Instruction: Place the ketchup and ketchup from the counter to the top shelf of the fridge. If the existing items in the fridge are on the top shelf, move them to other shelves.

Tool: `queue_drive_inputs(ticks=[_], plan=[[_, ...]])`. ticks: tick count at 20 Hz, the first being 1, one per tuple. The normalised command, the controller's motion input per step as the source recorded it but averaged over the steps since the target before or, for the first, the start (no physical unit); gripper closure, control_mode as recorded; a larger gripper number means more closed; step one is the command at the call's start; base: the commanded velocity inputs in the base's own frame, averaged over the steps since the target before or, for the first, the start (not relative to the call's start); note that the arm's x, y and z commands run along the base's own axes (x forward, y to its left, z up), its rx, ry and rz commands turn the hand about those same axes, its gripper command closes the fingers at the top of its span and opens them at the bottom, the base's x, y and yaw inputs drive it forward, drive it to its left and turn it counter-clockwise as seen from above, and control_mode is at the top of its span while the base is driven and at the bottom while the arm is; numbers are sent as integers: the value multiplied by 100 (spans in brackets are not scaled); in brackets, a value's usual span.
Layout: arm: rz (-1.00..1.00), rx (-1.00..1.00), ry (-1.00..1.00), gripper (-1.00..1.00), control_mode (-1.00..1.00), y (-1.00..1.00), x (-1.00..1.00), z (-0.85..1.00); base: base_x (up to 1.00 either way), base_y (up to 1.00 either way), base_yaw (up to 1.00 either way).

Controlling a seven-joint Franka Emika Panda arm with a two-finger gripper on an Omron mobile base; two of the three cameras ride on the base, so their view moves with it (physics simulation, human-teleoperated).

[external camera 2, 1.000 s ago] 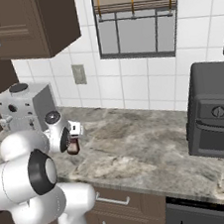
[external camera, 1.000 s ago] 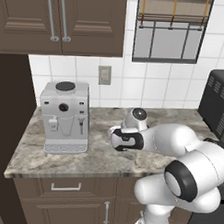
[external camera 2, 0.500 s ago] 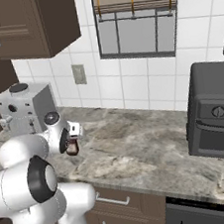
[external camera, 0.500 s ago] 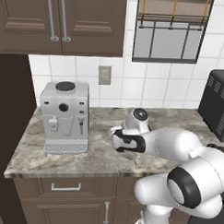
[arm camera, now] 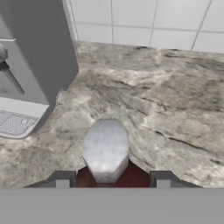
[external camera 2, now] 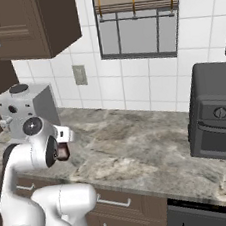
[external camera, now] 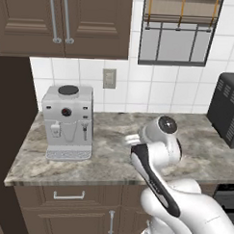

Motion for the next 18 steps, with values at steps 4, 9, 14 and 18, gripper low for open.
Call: queue_drive_inputs(ticks=[4, 9, 14, 18], plan=[[0, 0, 0, 100, -100, 0, -100, 100, 0, 0, 0], [0, 0, 0, 100, -100, 0, -100, 100, 0, 0, 0], [0, 1, -1, 100, -100, -5, -100, 98, 0, 0, 0], [0, 1, -19, 100, -100, -14, -100, 57, 0, 0, 0]])
